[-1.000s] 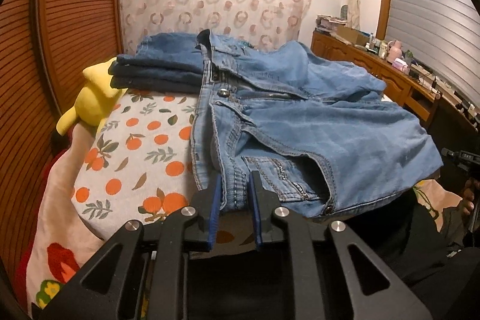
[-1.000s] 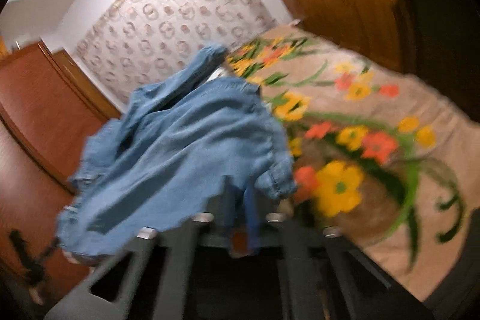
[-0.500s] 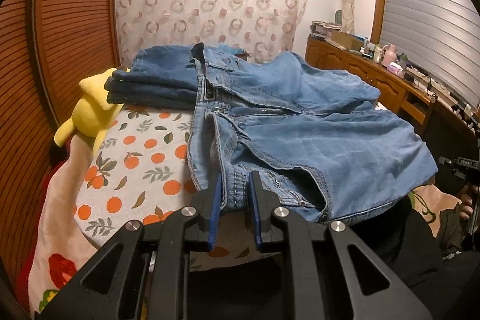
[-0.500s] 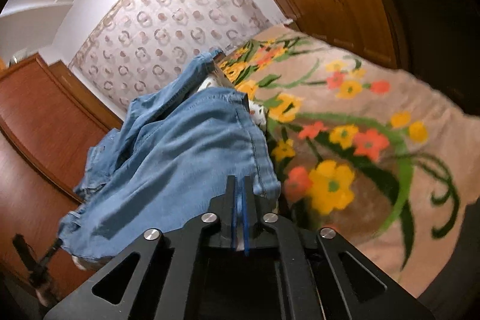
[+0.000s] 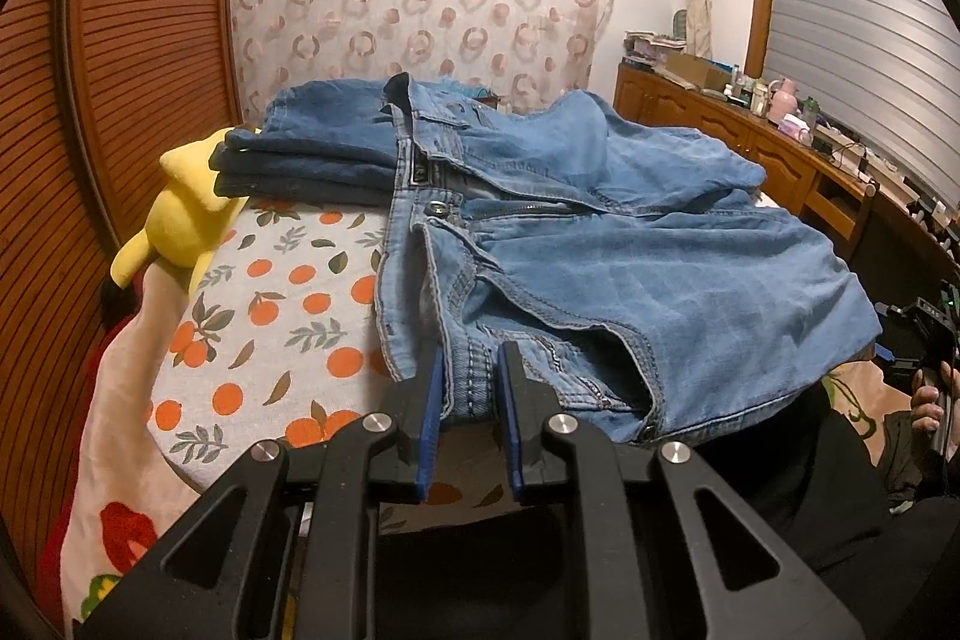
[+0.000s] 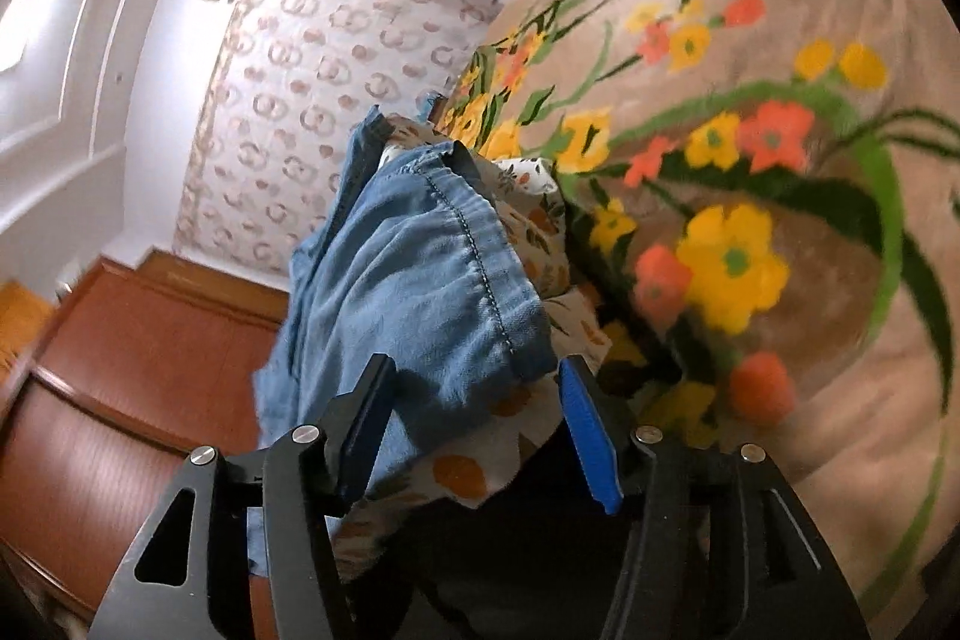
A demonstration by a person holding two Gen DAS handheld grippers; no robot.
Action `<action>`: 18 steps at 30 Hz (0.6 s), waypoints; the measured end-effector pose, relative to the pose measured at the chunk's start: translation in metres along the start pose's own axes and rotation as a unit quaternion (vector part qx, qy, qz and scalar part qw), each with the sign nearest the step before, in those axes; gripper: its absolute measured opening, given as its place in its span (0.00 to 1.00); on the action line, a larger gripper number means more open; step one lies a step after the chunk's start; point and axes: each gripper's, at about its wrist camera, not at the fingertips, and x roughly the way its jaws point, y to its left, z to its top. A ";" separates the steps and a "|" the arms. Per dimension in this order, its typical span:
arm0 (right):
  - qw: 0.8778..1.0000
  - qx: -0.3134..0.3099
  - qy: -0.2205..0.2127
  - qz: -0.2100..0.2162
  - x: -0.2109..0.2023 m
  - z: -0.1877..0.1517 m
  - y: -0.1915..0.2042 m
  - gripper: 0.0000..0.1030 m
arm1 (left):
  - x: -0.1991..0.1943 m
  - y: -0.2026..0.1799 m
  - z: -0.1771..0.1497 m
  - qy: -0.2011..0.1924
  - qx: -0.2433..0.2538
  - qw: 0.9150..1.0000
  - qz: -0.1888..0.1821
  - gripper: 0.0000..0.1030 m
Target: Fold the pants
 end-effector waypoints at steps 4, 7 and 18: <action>0.999 0.024 0.009 0.019 0.010 0.000 -0.005 0.57 | 0.001 0.001 -0.001 0.001 -0.002 1.000 0.000 0.18; 1.000 0.017 0.006 0.017 0.013 0.000 -0.003 0.57 | 0.001 0.002 -0.002 0.001 -0.002 1.000 -0.001 0.18; 0.994 -0.092 -0.036 -0.042 -0.004 0.007 0.039 0.07 | -0.007 -0.003 0.007 -0.025 0.002 1.000 -0.006 0.17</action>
